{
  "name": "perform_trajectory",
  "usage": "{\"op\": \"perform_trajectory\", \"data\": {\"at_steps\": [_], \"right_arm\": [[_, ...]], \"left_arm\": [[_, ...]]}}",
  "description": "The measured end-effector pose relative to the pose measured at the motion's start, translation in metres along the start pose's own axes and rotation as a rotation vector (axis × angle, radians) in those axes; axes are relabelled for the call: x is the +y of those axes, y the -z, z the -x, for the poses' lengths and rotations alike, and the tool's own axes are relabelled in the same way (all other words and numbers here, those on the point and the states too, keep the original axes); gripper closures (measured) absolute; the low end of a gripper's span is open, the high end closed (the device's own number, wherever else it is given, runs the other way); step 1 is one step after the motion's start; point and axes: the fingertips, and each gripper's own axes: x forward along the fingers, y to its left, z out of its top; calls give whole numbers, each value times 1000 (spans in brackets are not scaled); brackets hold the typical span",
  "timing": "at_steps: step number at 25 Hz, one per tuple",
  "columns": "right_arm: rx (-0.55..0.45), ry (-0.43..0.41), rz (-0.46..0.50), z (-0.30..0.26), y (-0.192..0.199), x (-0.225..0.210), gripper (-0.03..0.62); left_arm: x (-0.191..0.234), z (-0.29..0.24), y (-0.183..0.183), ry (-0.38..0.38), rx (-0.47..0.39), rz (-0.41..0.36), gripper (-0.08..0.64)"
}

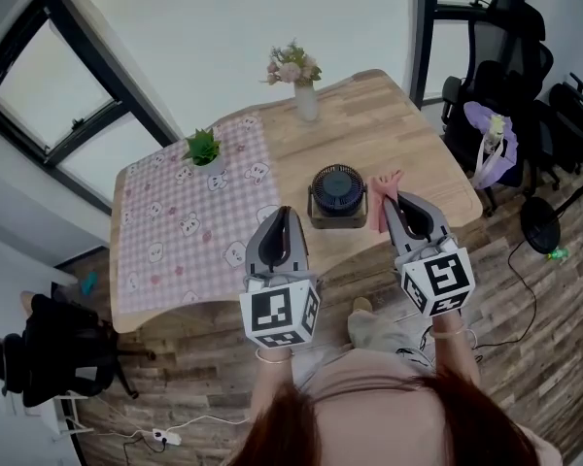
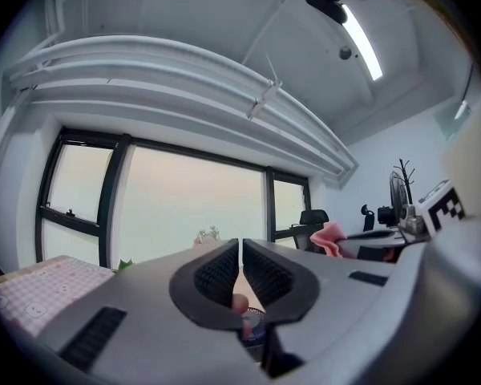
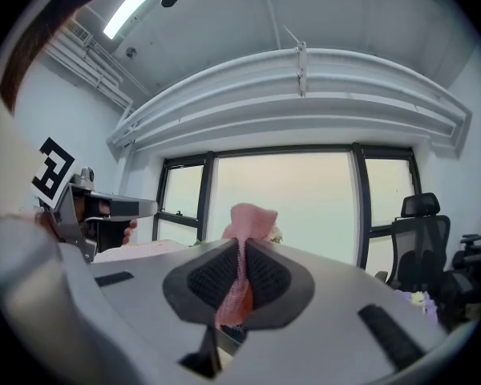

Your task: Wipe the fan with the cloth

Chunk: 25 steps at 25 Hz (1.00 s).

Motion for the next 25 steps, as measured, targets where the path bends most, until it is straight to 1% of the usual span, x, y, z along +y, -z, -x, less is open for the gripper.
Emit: {"op": "perform_trajectory", "data": {"at_steps": [10,25], "right_arm": [[-8,6,17,23,-5,12,569],[-14,38,44,45,-11,21,569]], "left_arm": [[-8,19,-2,22,8,-8,540],[-11,40,6,47,26,13,540]]}}
